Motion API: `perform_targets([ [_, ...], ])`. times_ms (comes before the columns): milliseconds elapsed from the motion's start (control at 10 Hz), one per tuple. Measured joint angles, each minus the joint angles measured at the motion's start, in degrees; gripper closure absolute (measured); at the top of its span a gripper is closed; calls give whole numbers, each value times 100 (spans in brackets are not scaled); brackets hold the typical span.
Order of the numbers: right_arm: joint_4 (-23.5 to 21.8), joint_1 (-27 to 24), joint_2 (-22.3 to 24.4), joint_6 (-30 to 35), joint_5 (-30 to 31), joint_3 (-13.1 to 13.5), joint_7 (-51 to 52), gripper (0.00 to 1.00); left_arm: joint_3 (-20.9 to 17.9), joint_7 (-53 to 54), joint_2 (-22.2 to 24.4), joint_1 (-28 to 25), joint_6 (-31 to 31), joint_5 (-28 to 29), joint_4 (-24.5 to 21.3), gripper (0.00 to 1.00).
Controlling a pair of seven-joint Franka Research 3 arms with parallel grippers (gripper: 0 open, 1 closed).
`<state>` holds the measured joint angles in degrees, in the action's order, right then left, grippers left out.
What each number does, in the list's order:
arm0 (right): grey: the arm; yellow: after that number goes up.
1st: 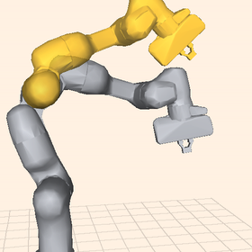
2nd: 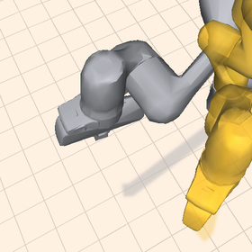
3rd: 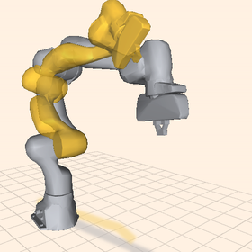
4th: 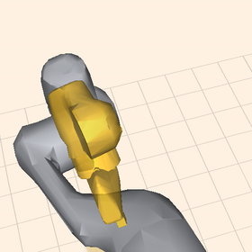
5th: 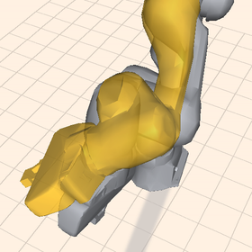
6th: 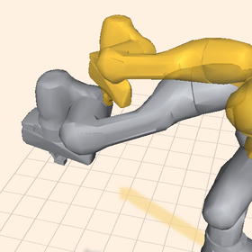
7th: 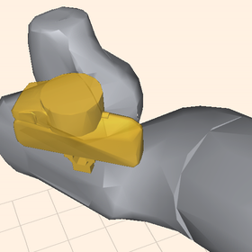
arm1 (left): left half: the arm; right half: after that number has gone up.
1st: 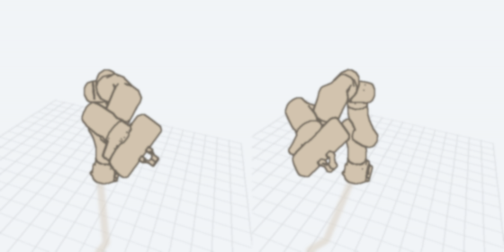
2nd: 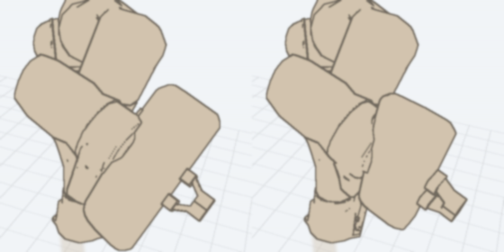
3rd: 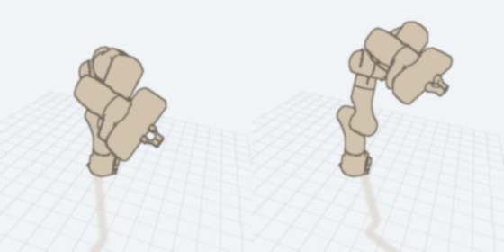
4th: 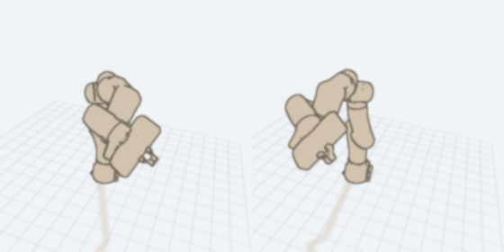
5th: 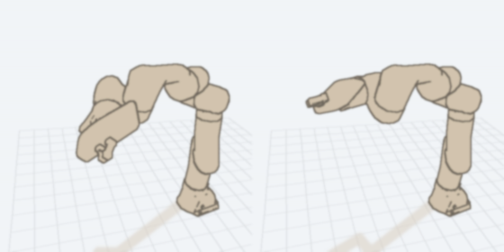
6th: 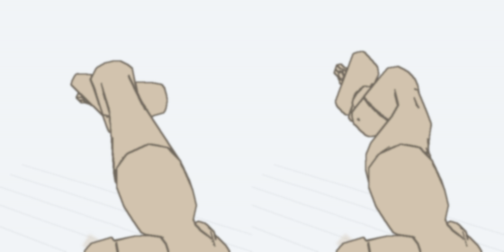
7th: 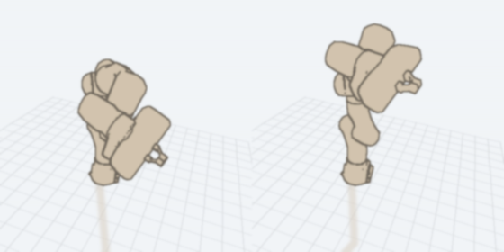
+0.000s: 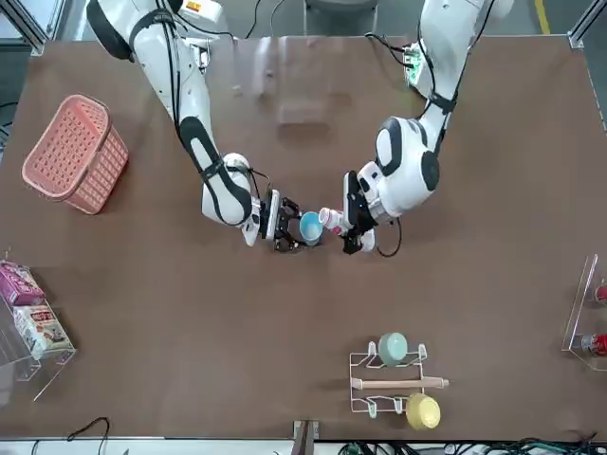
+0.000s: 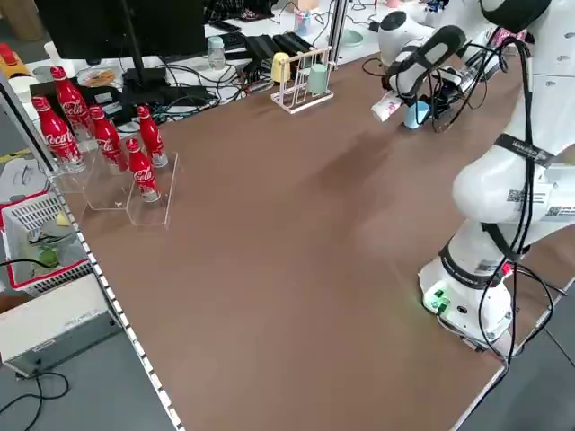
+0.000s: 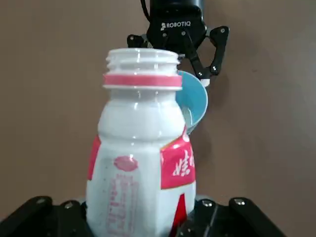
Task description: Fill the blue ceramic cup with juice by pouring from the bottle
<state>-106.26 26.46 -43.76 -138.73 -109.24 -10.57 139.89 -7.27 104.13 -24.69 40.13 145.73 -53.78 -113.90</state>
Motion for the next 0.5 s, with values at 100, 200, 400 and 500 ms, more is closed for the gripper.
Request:
perform_targets([
  [100, 0, 0, 0, 1, 0, 0, 0, 35, -113, -39, -21, 119, 15, 15, 0, 63],
  [200, -1, 0, 0, 3, 0, -1, 0, 35, -145, -49, -37, 165, 26, 21, 1, 63],
  [400, -1, 0, 0, 12, 0, -2, 0, 35, -188, -50, -71, 233, 37, 44, 2, 63],
  [500, -1, 0, 0, 19, 0, -1, 0, 35, -243, -62, -87, 298, 43, 116, 3, 63],
])
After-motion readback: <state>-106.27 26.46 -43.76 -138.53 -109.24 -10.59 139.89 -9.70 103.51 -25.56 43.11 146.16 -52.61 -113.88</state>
